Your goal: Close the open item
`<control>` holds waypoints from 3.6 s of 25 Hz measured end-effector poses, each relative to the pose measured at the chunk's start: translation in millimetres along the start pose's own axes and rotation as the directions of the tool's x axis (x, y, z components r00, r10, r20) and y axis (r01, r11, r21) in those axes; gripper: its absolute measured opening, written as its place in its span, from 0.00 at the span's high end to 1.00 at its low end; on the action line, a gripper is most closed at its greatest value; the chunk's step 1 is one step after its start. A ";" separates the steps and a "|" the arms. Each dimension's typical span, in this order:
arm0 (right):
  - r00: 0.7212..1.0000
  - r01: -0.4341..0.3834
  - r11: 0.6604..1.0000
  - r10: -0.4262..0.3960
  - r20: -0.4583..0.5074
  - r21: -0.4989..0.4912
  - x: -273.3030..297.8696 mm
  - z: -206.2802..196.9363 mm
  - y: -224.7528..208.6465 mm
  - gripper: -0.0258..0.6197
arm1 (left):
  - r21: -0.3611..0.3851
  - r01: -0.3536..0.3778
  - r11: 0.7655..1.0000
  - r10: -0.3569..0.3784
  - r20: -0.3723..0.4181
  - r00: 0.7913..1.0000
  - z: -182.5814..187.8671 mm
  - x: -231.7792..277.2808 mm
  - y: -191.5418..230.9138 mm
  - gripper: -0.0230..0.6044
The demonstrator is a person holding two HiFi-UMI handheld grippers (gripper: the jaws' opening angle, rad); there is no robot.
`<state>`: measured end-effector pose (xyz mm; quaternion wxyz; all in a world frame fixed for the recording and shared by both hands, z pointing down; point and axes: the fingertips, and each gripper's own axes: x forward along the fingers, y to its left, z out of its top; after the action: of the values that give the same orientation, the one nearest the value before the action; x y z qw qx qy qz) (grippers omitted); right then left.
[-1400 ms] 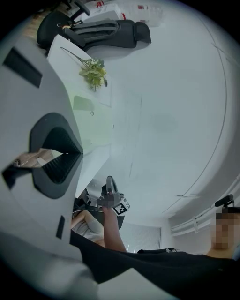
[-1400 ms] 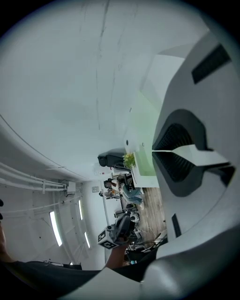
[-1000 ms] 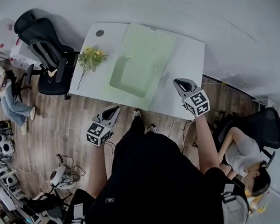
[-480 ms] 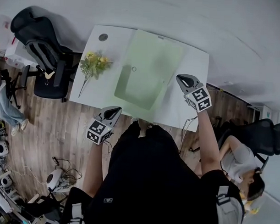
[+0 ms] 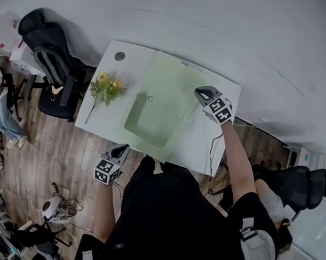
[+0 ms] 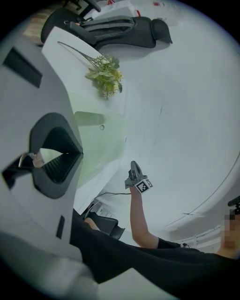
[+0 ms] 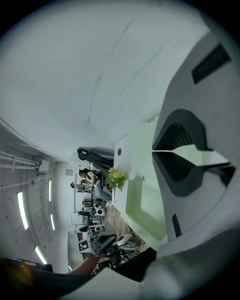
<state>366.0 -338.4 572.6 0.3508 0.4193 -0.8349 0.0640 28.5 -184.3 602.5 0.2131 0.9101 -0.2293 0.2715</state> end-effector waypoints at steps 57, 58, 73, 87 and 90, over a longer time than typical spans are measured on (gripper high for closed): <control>0.894 -0.305 0.928 0.356 -0.271 0.213 133.7 -66.8 -152.3 0.81 | -0.299 -0.188 0.935 0.149 -0.148 0.978 -78.5 54.5 16.2 0.96; 0.896 -0.311 0.922 0.366 -0.253 0.232 132.8 -65.6 -152.6 0.81 | -0.301 -0.188 0.935 0.149 -0.147 0.978 -79.7 54.2 16.8 0.96; 0.853 -0.455 0.773 0.521 -0.033 0.442 109.6 -43.5 -150.6 0.78 | -0.305 -0.169 0.937 0.129 -0.149 0.980 -80.8 55.5 16.9 0.95; 0.632 -0.760 0.514 0.728 0.267 0.397 36.8 41.3 -87.6 0.93 | -0.296 -0.172 0.939 0.139 -0.127 0.982 -78.7 56.0 15.7 0.95; 0.570 -0.812 0.464 0.761 0.310 0.354 24.4 57.5 -67.9 0.93 | -0.294 -0.174 0.940 0.144 -0.120 0.982 -78.3 56.4 16.1 0.96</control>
<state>376.2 -421.0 532.7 0.1260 0.0597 -0.9098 0.3910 31.0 -174.1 699.8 0.3385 0.8309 -0.3305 0.2929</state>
